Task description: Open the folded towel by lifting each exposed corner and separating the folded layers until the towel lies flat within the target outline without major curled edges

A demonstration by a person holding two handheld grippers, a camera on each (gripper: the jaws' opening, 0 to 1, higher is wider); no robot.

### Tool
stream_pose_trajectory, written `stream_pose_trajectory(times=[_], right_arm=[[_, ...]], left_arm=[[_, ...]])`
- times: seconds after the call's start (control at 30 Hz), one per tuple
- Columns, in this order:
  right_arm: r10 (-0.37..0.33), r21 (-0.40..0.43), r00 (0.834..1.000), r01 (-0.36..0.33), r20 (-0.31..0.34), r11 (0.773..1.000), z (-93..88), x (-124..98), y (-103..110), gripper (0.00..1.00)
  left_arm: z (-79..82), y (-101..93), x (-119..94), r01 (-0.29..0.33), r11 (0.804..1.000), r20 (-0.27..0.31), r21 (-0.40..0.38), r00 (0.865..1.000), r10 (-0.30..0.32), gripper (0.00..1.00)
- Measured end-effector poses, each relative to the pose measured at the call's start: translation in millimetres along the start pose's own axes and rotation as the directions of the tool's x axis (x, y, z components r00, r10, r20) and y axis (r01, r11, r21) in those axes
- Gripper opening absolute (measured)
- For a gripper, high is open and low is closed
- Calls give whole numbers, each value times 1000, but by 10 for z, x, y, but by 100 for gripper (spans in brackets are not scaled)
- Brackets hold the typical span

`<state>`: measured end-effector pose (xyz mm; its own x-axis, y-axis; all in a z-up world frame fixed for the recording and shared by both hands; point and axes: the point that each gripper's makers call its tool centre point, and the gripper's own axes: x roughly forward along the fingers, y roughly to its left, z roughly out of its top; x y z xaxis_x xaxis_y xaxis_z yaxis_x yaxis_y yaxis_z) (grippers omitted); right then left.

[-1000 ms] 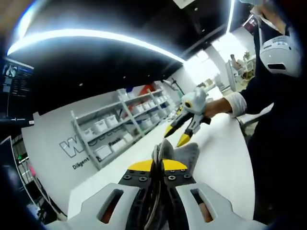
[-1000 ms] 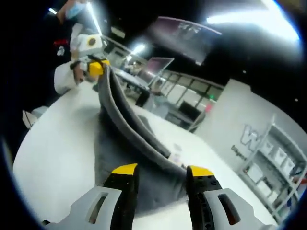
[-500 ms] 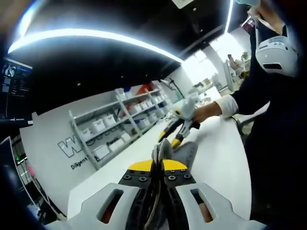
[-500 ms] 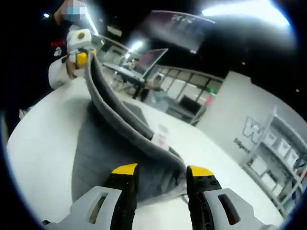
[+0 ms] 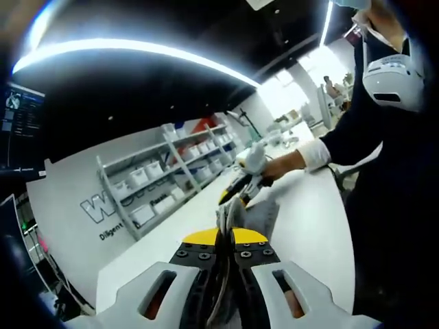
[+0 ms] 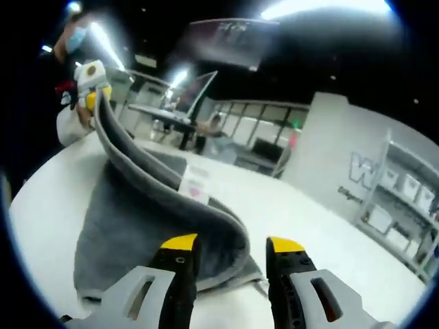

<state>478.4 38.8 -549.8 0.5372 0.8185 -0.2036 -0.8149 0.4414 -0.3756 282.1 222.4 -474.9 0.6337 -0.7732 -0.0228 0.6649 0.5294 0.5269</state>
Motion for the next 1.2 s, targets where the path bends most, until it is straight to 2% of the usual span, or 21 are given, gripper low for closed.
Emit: stream_pose_trajectory(times=[0.07,0.1,0.17,0.23,0.33,0.47,0.7,0.8,0.9,1.03,1.2], right_arm=[[14,16,1000,-14,14,1000,18,20,11,36],[43,32,998,-44,34,999,46,38,51,36],[83,134,992,-96,100,986,121,56,84,37],[96,206,989,-118,114,972,128,63,56,37],[128,200,985,-150,119,968,100,86,58,38],[162,191,983,-177,88,965,7,123,82,39],[181,218,979,-198,98,956,-1,144,100,36],[195,249,974,-218,112,944,10,161,123,34],[220,269,969,-243,114,932,14,154,186,25],[228,295,962,-264,153,918,101,92,200,21],[223,310,960,-266,169,913,117,50,191,12]], left_arm=[[-9,6,-7,-2,1000,-3,2,1000,2,4],[-11,12,-10,-6,1000,-3,7,1000,6,4],[-10,16,-21,-8,1000,-1,15,1000,8,4],[-15,20,-26,-9,1000,-2,14,1000,9,4],[-28,28,-36,-10,1000,-6,12,1000,11,4],[-47,32,-52,-10,1000,-8,9,1000,10,4],[-52,16,-58,-2,1000,-9,8,1000,3,4],[-56,12,-55,-2,1000,-11,10,1000,2,4],[-22,32,-59,-18,999,3,27,1000,18,4],[-26,53,-67,-27,999,2,28,1000,27,4],[-47,102,-97,-48,999,-1,22,999,48,4]])
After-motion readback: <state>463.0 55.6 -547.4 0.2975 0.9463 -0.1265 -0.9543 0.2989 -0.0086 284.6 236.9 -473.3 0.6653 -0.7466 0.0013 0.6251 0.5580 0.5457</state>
